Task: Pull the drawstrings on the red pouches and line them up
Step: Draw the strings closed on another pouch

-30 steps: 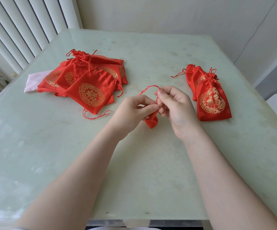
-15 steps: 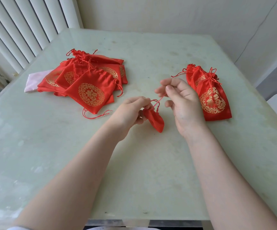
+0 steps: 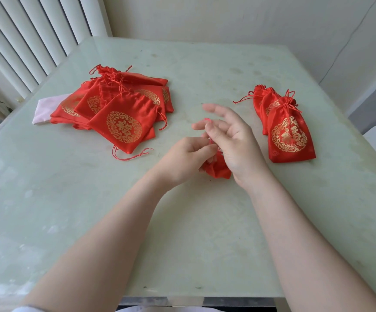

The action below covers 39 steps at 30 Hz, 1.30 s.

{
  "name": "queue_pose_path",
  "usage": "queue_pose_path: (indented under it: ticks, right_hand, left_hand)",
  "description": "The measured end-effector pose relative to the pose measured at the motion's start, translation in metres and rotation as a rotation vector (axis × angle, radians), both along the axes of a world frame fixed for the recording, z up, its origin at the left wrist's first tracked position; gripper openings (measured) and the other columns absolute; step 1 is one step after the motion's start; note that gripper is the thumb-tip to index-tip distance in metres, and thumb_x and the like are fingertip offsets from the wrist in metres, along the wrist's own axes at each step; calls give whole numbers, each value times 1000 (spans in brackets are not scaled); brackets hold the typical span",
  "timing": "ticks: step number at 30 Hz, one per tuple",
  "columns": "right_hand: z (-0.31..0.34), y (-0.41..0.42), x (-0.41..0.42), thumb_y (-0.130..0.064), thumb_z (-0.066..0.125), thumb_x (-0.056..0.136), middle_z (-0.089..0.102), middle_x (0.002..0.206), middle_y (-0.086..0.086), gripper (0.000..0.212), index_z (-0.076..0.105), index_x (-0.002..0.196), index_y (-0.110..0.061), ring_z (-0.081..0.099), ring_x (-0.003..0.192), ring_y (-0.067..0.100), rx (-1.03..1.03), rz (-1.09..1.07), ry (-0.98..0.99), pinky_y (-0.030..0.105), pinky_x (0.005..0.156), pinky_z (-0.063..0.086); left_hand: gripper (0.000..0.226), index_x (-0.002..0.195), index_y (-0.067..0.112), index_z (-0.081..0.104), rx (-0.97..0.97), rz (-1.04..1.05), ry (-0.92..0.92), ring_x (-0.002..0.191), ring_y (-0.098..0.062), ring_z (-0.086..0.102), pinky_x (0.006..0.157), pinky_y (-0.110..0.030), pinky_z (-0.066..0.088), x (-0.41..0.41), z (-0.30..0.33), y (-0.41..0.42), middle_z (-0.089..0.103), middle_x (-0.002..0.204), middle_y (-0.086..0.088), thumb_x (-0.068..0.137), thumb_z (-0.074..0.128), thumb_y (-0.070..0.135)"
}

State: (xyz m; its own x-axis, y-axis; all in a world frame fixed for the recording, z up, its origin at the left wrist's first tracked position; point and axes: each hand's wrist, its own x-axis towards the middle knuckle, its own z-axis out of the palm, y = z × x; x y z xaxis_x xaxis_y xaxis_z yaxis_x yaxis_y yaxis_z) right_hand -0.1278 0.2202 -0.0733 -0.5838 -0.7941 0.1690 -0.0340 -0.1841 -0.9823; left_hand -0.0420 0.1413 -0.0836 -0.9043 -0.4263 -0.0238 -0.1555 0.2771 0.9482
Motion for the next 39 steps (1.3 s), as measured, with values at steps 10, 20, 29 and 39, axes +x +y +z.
queue_pose_path:
  ticks: [10,20,29,39]
  right_hand:
    - [-11,1,-16,-5,44,93,56,79,-15,27,57,115,-12,53,63,-2,285,-89,563,19,70,43]
    - [-3,6,-16,-8,71,76,59,61,-6,26,60,70,-31,43,55,6,242,-107,487,19,59,40]
    - [-6,6,-18,-7,70,78,62,67,-13,27,62,70,-33,53,62,6,235,-198,500,22,65,47]
    - [-5,4,-12,-10,56,81,63,76,5,14,70,83,-4,56,71,15,303,-228,973,26,67,42]
  left_hand:
    - [28,67,11,51,229,146,22,53,-8,50,58,-25,36,-2,2,-7,55,68,0,94,45,14]
    - [28,69,14,60,305,196,29,57,-11,49,60,-23,39,0,1,-12,58,58,6,94,48,18]
    - [18,73,14,63,205,167,34,59,-11,52,64,-20,47,4,5,-14,59,55,7,90,57,13]
    - [10,75,7,63,-350,258,114,51,4,55,52,-6,39,3,4,-14,58,69,11,83,60,3]
